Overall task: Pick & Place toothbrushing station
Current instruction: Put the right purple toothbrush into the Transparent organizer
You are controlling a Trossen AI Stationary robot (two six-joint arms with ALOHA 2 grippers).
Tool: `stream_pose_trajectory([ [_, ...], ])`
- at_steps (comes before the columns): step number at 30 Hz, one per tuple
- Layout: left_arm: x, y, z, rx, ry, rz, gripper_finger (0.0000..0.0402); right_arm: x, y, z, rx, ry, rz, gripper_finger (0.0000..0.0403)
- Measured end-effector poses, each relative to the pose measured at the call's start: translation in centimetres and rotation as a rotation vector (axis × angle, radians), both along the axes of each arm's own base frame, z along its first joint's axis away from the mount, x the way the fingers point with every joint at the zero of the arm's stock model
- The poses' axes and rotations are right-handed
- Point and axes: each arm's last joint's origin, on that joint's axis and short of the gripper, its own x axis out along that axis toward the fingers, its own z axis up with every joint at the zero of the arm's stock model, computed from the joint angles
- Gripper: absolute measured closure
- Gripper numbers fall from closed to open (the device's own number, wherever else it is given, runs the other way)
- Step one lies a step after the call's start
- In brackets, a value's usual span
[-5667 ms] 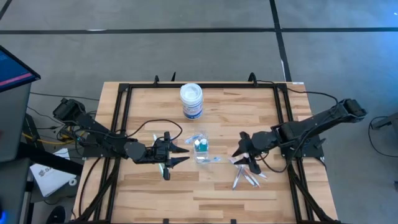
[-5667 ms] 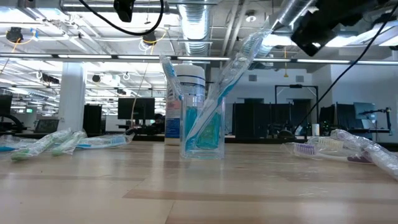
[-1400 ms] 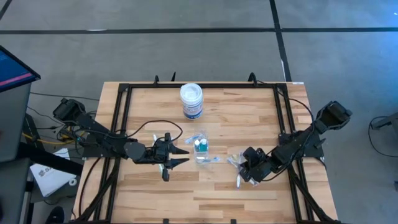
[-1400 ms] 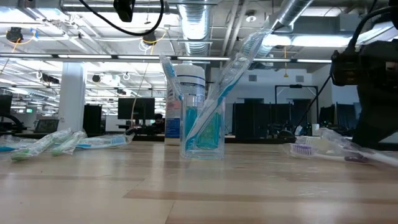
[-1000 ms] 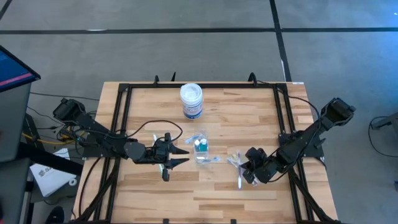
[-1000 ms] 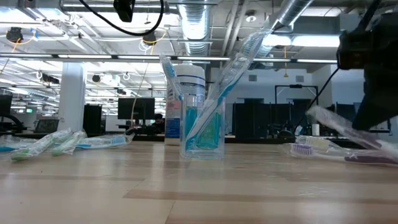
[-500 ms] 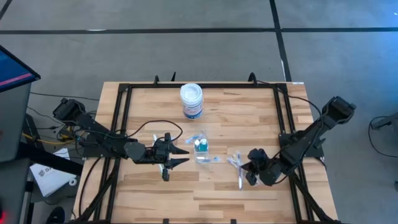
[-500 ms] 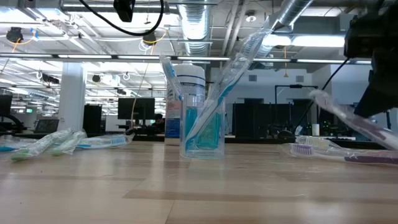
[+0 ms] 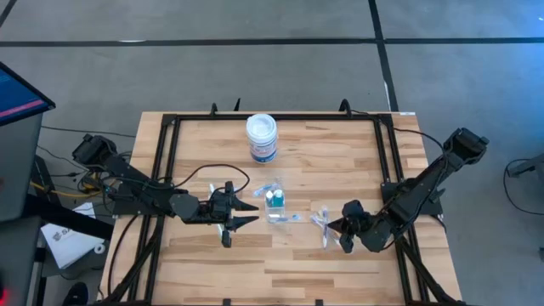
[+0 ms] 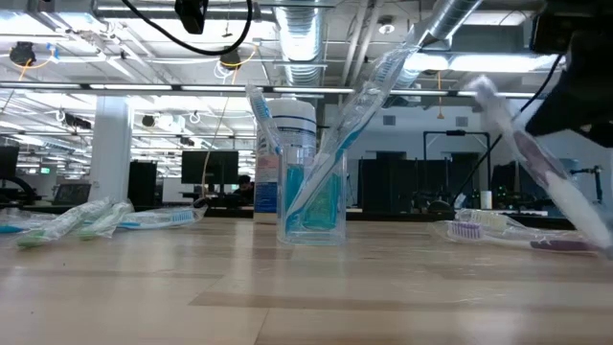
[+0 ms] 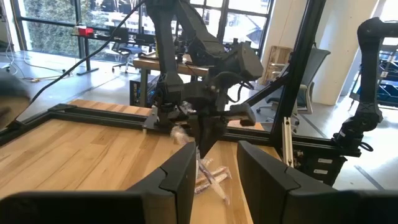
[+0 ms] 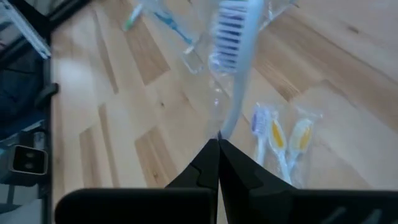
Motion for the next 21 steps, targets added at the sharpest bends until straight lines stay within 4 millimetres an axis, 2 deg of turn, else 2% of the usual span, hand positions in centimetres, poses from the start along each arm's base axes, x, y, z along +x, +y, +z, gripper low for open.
stream_pose_trajectory([
  [11,0.0,0.0,0.0,0.000,0.000,0.000,0.0291,0.2,0.1,1.1,-0.047,-0.061,0.026,0.0403],
  [21,0.0,0.0,0.0,0.000,0.000,0.000,0.0291,1.0,0.7,3.3,-0.131,-0.114,0.074,0.0403],
])
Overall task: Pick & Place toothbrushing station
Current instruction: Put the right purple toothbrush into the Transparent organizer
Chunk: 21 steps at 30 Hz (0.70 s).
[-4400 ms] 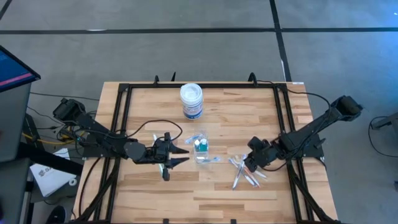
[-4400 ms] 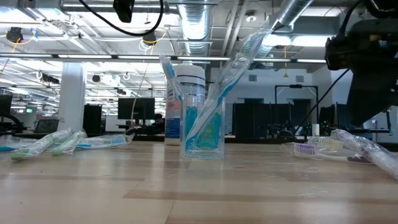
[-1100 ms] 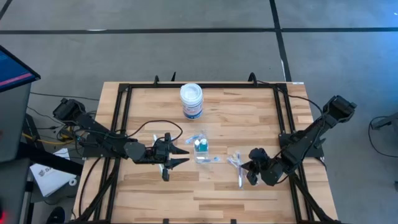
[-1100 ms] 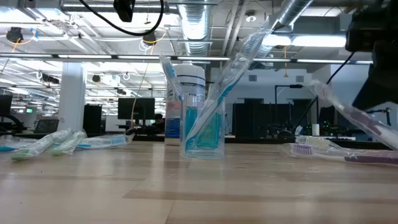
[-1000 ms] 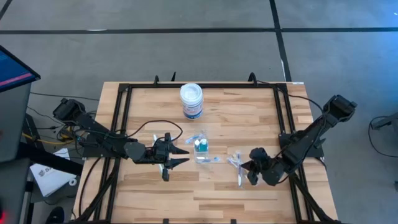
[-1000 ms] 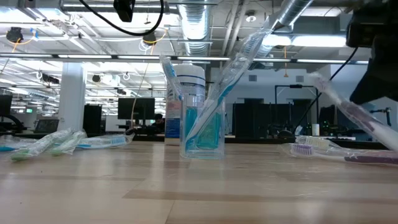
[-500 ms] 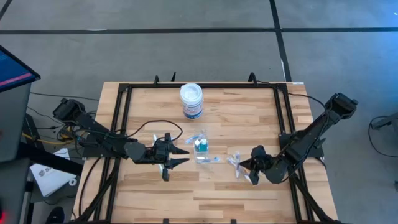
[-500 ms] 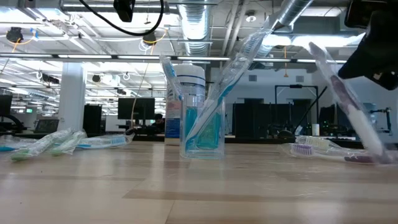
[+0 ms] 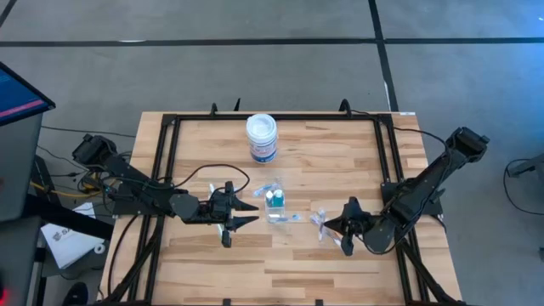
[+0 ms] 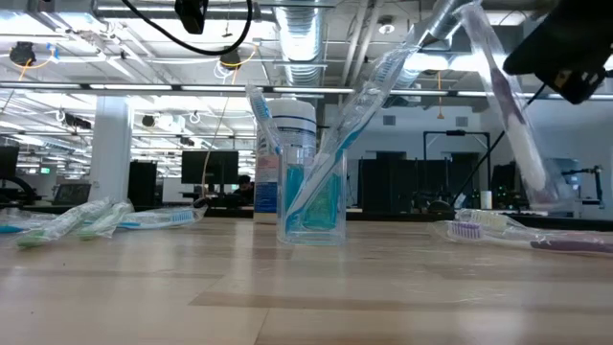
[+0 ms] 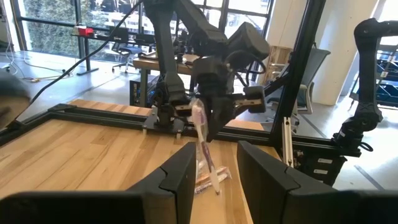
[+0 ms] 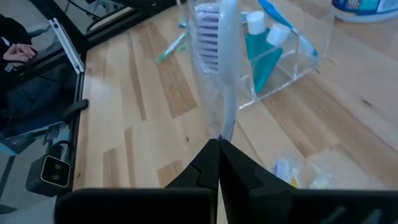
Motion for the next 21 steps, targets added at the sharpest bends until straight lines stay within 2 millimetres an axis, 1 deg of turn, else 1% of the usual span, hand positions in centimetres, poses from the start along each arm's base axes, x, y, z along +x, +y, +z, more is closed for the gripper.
stream_pose_trajectory([
  [9,0.0,0.0,0.0,0.000,0.000,0.000,0.0291,0.5,0.3,1.5,-0.055,-0.029,0.021,0.0403],
  [18,0.0,0.0,0.0,0.000,0.000,0.000,0.0291,1.0,0.7,3.5,-0.124,-0.081,0.030,0.0403],
  [21,0.1,0.0,-0.1,-0.002,-0.003,0.000,0.0291,1.1,0.8,3.9,-0.137,-0.087,0.035,0.0403],
])
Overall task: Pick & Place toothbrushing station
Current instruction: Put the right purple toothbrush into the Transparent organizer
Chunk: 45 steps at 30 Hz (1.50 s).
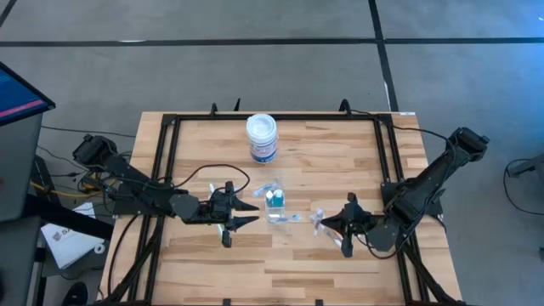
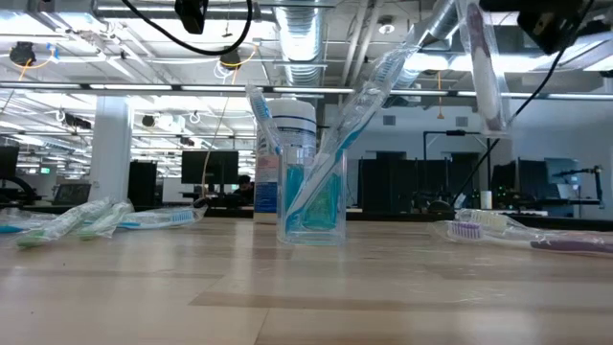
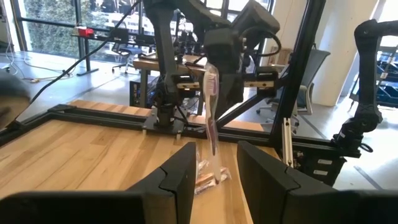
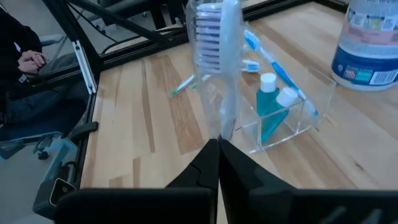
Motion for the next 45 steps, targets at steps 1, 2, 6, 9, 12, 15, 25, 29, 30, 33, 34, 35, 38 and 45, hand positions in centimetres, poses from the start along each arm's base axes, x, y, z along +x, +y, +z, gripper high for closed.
stream_pose_trajectory([
  [1,0.1,0.0,-0.1,0.001,0.002,0.000,0.0291,0.0,0.0,0.1,-0.004,-0.003,0.003,0.0403],
  [2,0.2,-0.1,-0.3,0.002,0.003,0.000,0.0291,0.1,0.1,0.3,-0.004,-0.006,0.003,0.0403],
  [6,0.9,0.0,-0.7,-0.008,-0.016,0.015,0.0291,0.4,0.0,1.0,-0.019,-0.018,0.005,0.0403],
  [9,1.4,0.3,-1.1,-0.011,-0.025,0.018,0.0291,0.6,0.0,1.5,-0.043,-0.024,0.012,0.0403],
  [12,1.9,0.5,-1.3,-0.020,-0.049,-0.027,0.0291,0.8,-0.1,2.0,-0.055,-0.033,0.015,0.0403],
  [15,2.5,0.8,-1.7,-0.029,-0.077,-0.064,0.0291,1.0,-0.1,2.5,-0.066,-0.040,0.019,0.0403],
  [25,4.3,2.1,-3.2,-0.040,-0.138,-0.085,0.0291,1.8,-0.4,4.3,-0.105,-0.083,0.025,0.0403],
  [29,4.3,2.2,-3.1,-0.039,-0.141,-0.094,0.0291,2.5,-0.7,4.9,-0.107,-0.120,0.066,0.0403],
  [30,4.3,2.2,-3.1,-0.040,-0.143,-0.094,0.0291,2.7,-0.9,5.1,-0.105,-0.127,0.072,0.0403],
  [33,4.3,2.2,-3.1,-0.041,-0.146,-0.094,0.0291,3.3,-1.5,5.2,-0.106,-0.137,0.076,0.0403],
  [34,4.3,2.2,-3.1,-0.041,-0.145,-0.094,0.0291,3.5,-1.7,5.3,-0.103,-0.140,0.077,0.0403],
  [35,4.3,2.2,-3.1,-0.041,-0.147,-0.094,0.0291,3.7,-1.9,5.3,-0.096,-0.144,0.078,0.0403],
  [38,4.3,2.4,-3.0,-0.041,-0.151,-0.089,0.0291,4.2,-2.5,5.5,-0.092,-0.156,0.087,0.0403],
  [45,4.5,2.9,-2.9,-0.043,-0.160,-0.070,0.0291,5.3,-3.7,5.8,-0.086,-0.191,0.116,0.0403],
])
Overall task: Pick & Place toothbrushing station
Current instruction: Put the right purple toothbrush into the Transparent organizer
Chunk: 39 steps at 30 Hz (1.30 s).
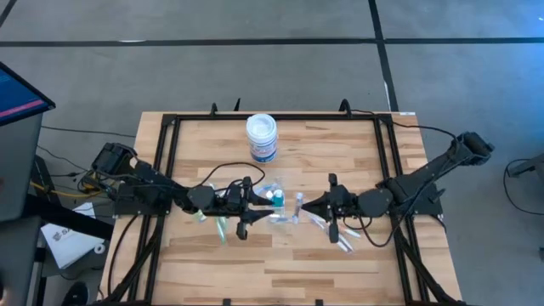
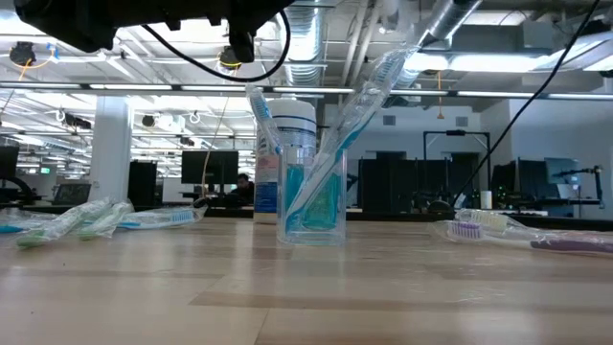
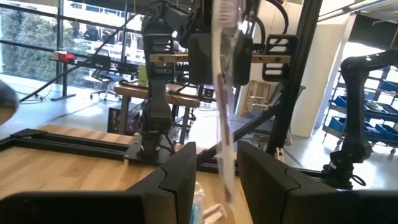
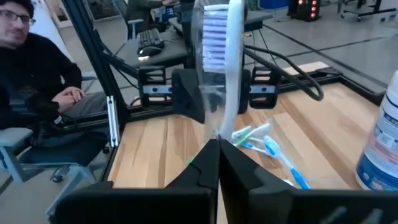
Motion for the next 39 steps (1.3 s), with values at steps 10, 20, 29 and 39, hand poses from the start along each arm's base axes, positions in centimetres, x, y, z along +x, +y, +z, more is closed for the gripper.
stream_pose_trajectory([
  [10,0.5,1.8,0.1,-0.015,-0.010,-0.009,0.0291,1.7,-1.4,-0.2,0.015,-0.028,0.014,0.0403],
  [20,1.2,3.1,0.8,-0.024,-0.045,-0.082,0.0291,3.6,-2.5,-1.2,0.022,-0.029,0.047,0.0403],
  [29,1.5,2.8,1.7,-0.009,-0.076,-0.149,0.0291,4.0,-3.4,-0.9,0.018,-0.055,0.048,0.0403],
  [39,1.8,2.8,2.3,0.013,-0.096,-0.117,0.0291,4.1,-3.5,-0.8,0.026,-0.068,0.062,0.0403],
])
